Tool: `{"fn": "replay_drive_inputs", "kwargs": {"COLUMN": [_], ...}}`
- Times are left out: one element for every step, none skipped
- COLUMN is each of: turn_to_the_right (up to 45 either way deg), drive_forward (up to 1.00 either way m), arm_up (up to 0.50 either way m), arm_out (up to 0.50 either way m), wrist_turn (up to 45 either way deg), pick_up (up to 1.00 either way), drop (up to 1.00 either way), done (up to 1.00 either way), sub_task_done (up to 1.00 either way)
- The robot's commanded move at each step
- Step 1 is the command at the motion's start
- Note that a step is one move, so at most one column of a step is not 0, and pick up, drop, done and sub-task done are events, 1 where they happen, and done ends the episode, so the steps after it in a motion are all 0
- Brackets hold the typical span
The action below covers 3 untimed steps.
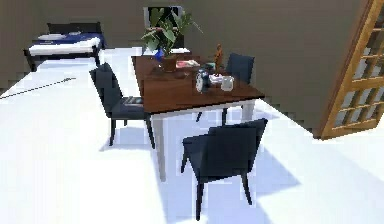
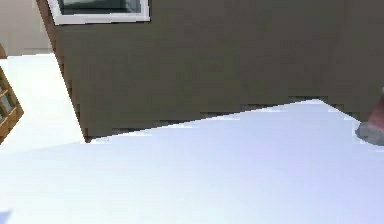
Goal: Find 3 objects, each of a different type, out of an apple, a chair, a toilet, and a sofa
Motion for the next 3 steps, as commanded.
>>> {"fn": "replay_drive_inputs", "kwargs": {"turn_to_the_right": [0.0, 39.0, 0.0], "drive_forward": [0.0, 0.0, 1.0], "arm_up": [0.0, 0.0, 0.0], "arm_out": [0.0, 0.0, 0.0], "wrist_turn": [0.0, 0.0, 0.0], "pick_up": [0.0, 0.0, 0.0], "drop": [0.0, 0.0, 0.0], "done": [0.0, 0.0, 0.0], "sub_task_done": [1.0, 0.0, 0.0]}}
